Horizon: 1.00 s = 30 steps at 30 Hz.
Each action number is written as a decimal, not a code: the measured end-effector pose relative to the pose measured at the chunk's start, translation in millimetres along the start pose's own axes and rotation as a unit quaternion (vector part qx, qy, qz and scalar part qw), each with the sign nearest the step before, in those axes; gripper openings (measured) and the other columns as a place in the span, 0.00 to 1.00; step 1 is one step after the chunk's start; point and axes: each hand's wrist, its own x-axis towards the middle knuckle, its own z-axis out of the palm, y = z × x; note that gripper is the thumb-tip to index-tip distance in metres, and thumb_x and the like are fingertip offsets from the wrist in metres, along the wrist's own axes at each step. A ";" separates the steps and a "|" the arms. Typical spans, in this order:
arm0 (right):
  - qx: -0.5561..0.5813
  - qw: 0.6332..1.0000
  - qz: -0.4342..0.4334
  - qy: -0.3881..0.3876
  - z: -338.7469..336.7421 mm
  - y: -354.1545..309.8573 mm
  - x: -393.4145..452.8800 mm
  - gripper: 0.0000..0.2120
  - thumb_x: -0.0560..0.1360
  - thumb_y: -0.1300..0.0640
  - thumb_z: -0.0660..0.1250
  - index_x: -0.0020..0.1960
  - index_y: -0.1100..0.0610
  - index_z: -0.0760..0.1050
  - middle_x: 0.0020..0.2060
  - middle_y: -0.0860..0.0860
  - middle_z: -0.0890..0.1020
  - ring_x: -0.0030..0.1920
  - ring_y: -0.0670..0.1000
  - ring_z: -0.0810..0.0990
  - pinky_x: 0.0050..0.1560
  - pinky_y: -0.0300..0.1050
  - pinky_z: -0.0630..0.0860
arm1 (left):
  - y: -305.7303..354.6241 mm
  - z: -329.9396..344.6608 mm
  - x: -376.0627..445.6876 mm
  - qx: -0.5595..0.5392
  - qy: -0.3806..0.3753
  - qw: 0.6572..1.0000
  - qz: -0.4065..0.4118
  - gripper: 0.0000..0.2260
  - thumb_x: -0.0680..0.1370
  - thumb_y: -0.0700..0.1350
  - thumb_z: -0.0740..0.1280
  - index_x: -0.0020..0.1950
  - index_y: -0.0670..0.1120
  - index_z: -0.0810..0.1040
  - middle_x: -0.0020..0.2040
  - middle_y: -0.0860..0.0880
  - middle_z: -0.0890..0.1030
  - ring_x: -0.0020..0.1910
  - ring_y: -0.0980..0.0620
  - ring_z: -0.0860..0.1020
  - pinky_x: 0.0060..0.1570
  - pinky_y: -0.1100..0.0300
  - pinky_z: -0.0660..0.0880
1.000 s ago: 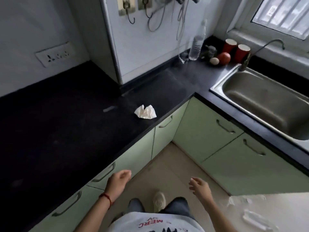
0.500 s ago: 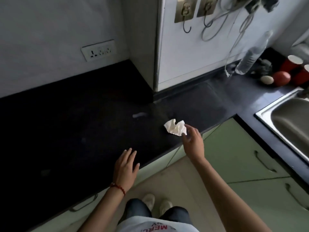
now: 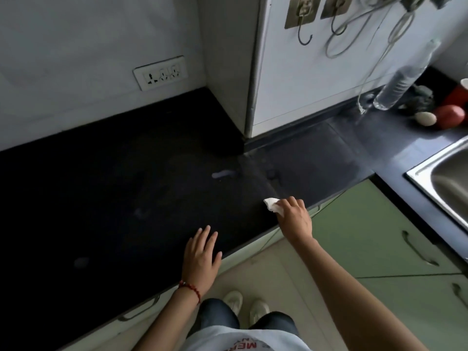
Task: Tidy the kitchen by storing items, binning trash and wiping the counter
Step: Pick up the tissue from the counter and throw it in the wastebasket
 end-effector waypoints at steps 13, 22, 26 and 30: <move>0.144 0.952 0.217 0.162 -10.5 78.0 -139.9 0.07 0.71 0.57 0.69 0.47 0.58 0.79 0.42 0.53 0.82 0.43 0.57 0.78 0.42 0.40 0.68 | 83.3 12.3 37.2 0.000 -0.006 0.963 0.270 0.18 0.71 0.50 0.58 0.54 0.45 0.78 0.57 0.46 0.81 0.61 0.51 0.67 0.61 0.56 0.66; 0.228 0.796 0.529 0.187 -3.2 163.7 -344.9 0.07 0.73 0.57 0.67 0.48 0.59 0.80 0.43 0.56 0.83 0.46 0.61 0.80 0.40 0.45 0.67 | 217.6 71.8 5.9 0.042 -0.250 0.897 0.361 0.22 0.75 0.56 0.54 0.64 0.46 0.72 0.62 0.47 0.76 0.63 0.47 0.72 0.62 0.57 0.69; 0.279 0.702 0.631 0.177 -0.4 189.1 -451.2 0.10 0.74 0.53 0.66 0.35 0.46 0.72 0.30 0.52 0.77 0.42 0.61 0.79 0.40 0.48 0.68 | 285.9 124.5 -53.6 0.092 -0.330 0.848 0.405 0.19 0.77 0.54 0.59 0.65 0.48 0.71 0.65 0.48 0.74 0.65 0.50 0.70 0.64 0.59 0.65; 0.279 0.627 0.700 0.199 -2.0 208.1 -557.3 0.18 0.74 0.54 0.65 0.29 0.45 0.63 0.27 0.52 0.72 0.37 0.59 0.75 0.37 0.48 0.68 | 355.6 176.5 -139.7 0.101 -0.406 0.812 0.407 0.15 0.78 0.50 0.60 0.63 0.47 0.72 0.64 0.47 0.75 0.64 0.50 0.71 0.63 0.58 0.67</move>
